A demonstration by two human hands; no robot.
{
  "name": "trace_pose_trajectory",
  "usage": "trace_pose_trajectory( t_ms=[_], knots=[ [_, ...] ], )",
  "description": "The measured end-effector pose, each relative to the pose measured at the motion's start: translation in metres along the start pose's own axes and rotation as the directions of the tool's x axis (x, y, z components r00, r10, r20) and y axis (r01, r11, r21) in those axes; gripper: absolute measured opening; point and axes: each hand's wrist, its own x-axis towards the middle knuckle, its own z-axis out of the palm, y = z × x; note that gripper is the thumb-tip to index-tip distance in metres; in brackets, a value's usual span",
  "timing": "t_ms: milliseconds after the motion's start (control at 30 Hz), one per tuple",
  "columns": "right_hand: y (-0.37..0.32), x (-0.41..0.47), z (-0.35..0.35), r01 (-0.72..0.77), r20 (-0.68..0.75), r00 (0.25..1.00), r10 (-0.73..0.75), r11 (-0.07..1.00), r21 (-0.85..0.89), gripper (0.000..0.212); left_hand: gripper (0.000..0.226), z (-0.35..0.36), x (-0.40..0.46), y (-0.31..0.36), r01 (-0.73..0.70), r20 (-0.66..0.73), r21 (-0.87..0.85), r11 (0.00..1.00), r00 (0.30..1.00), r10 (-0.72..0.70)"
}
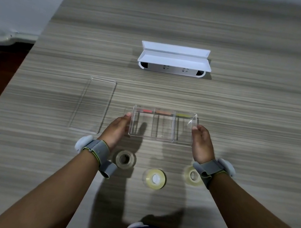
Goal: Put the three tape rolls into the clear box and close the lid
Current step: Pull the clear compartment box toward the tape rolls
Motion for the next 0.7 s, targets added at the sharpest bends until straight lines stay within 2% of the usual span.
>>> trace_pose_trajectory(
  t_ms=[167,233,333,467,567,700],
  knots=[
    [0.000,-0.007,-0.005,0.032,-0.037,0.999,-0.033,0.999,-0.034,0.046,0.066,-0.016,-0.007,-0.006,0.019,-0.085,0.071,0.997,0.996,-0.013],
    [-0.002,-0.014,-0.008,0.098,-0.030,0.995,-0.100,0.993,-0.059,0.046,0.056,-0.019,-0.012,-0.008,-0.014,-0.132,0.091,0.996,0.991,0.026],
    [-0.002,-0.029,-0.012,0.247,-0.008,0.967,-0.256,0.939,-0.238,0.047,0.041,-0.020,-0.026,-0.013,-0.114,-0.152,0.159,0.981,0.979,0.138],
    [0.003,-0.047,-0.014,0.397,0.086,0.911,-0.403,0.799,-0.451,0.050,0.039,-0.021,-0.041,-0.026,-0.217,-0.107,0.349,0.912,0.957,0.269],
    [0.010,-0.057,-0.013,0.464,0.200,0.882,-0.426,0.716,-0.522,0.056,0.043,-0.022,-0.048,-0.037,-0.244,-0.034,0.489,0.838,0.954,0.298],
    [0.022,-0.068,-0.010,0.568,0.335,0.821,-0.463,0.606,-0.556,0.054,0.074,-0.021,-0.058,-0.047,-0.266,0.082,0.627,0.732,0.957,0.278]
  ],
)
